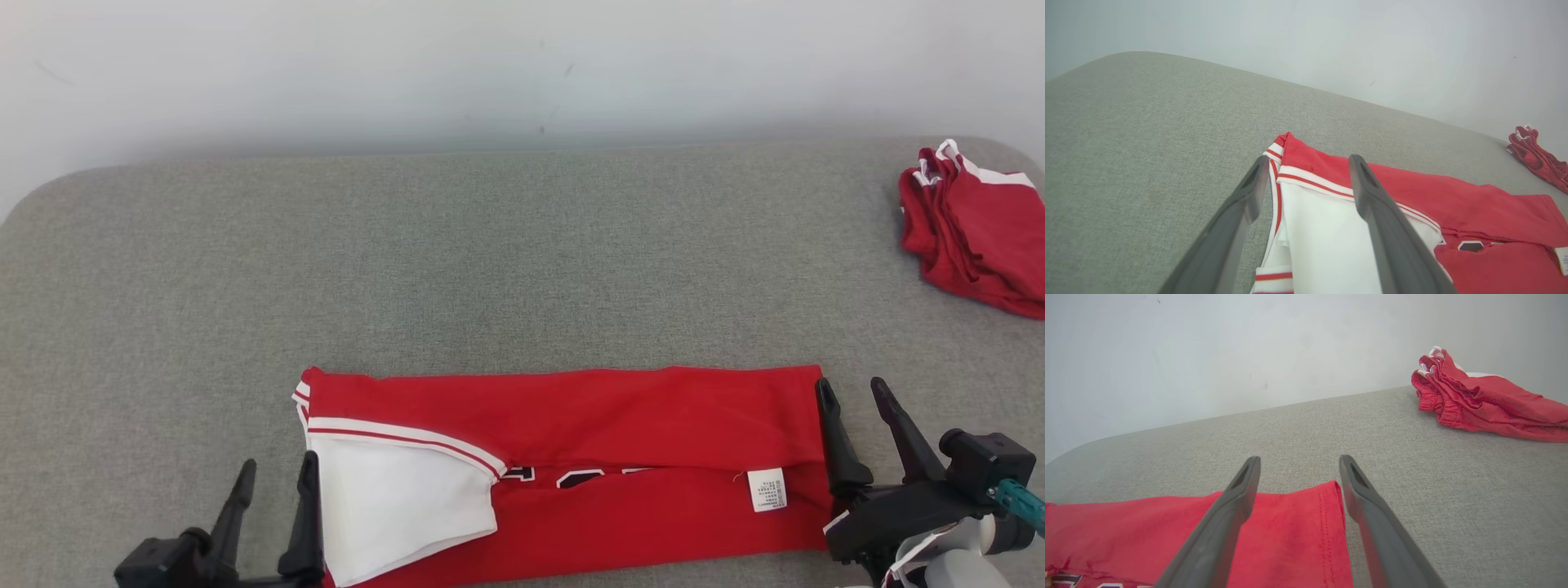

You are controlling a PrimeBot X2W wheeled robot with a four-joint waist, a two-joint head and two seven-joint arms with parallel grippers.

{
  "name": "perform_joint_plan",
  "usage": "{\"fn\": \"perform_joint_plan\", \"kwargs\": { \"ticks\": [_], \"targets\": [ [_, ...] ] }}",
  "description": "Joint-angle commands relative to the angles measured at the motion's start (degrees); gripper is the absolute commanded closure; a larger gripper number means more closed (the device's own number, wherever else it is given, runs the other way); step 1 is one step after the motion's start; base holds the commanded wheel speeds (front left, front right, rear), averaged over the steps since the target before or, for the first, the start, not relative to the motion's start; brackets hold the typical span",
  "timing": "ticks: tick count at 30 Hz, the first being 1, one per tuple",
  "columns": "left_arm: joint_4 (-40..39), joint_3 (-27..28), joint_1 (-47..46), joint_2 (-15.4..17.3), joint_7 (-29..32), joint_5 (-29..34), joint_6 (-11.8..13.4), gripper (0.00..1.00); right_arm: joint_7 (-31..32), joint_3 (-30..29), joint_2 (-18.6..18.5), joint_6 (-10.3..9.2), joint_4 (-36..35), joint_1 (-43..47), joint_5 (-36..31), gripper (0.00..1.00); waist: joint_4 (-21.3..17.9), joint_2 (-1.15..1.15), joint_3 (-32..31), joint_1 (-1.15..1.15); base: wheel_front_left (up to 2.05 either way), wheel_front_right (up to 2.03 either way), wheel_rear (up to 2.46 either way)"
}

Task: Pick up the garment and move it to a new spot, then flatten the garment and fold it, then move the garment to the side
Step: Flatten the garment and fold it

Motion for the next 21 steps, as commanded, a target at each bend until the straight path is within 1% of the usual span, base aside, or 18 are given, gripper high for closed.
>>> {"fn": "perform_joint_plan", "kwargs": {
  "ticks": [1,5,11,14,18,21],
  "targets": [
    [-0.6,1.4,1.0,-0.8,-0.3,1.5,-0.4,0.00,-0.2,0.0,-0.2,-0.17,-0.4,0.7,0.5,0.00,-0.2,0.00,-0.1,0.00,0.00,0.00,0.00],
    [-2.3,6.4,2.1,-3.0,-0.3,7.7,-1.4,0.00,0.4,0.2,-1.1,-0.17,1.2,0.2,0.8,0.00,-0.5,0.00,-0.3,0.00,0.00,0.00,0.00],
    [-4.4,12.3,2.8,-6.1,-0.3,16.5,-2.7,0.00,3.6,-0.2,-1.0,-0.17,6.6,-1.8,0.2,0.00,0.0,0.00,-0.3,0.00,0.00,0.00,0.00],
    [-4.9,15.2,2.8,-7.7,-0.3,19.6,-3.7,0.00,4.9,-0.3,-0.6,-0.17,9.6,-2.9,-0.1,0.00,0.5,0.00,-0.1,0.00,0.00,0.00,0.00],
    [-3.8,18.3,2.8,-9.3,-0.3,23.7,-5.1,0.00,6.4,0.3,0.1,-0.17,13.6,-4.4,-0.1,0.00,1.2,0.00,0.1,0.00,0.00,0.00,0.00],
    [-2.8,20.1,3.2,-10.7,-0.2,25.9,-6.6,0.00,7.4,0.8,0.3,-0.17,16.8,-5.6,0.0,0.00,1.5,0.00,0.2,0.00,0.00,0.00,0.00]
  ]
}}
